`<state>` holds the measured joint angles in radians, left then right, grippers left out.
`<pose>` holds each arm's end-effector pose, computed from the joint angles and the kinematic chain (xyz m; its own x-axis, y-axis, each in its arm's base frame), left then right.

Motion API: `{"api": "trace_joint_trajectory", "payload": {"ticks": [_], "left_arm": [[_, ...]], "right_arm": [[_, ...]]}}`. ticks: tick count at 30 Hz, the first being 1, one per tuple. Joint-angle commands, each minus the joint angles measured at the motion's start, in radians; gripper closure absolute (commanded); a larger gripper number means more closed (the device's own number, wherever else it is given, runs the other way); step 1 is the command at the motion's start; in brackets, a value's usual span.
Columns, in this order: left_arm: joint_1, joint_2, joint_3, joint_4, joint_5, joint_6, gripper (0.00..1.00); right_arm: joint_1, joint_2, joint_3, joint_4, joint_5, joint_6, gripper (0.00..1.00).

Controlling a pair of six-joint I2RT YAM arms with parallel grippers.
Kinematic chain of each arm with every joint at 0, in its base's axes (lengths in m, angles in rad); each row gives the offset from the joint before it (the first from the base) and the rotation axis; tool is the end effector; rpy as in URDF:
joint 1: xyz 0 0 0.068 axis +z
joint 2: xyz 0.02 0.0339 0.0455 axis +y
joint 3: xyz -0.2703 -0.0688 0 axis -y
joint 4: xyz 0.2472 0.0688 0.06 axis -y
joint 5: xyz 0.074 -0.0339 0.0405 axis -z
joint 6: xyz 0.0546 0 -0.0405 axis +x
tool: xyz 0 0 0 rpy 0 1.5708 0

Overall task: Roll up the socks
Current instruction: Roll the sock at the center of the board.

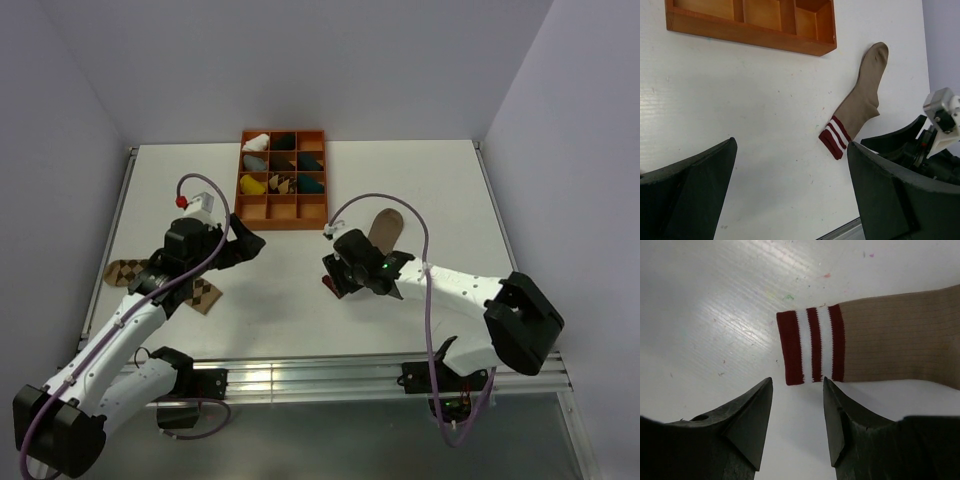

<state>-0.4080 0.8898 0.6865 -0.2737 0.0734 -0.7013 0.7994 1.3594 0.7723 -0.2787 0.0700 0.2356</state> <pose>0.1987 -0.0902 0.2734 -0.6159 -0.4348 -0.6570 0.0761 0.7972 -0.5989 0.2018 0.2021 0.1930 -0.6758 -0.3610 -0.6426 -0.5408 0.8353 0.0995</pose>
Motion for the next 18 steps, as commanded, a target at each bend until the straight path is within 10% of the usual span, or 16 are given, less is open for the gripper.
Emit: {"api": "trace_joint_trajectory", "payload": {"ticks": [1,18], "left_arm": [[-0.009,0.001,-0.004,0.048,-0.001,-0.014,0.03],[-0.011,-0.032,0.062,-0.05,-0.115,0.071,0.02]], "right_arm": [[0.049,0.038,0.042,-0.027,0.053,-0.039,0.48],[0.069,0.368,0.203,0.073,-0.035,-0.035,0.46]]}}
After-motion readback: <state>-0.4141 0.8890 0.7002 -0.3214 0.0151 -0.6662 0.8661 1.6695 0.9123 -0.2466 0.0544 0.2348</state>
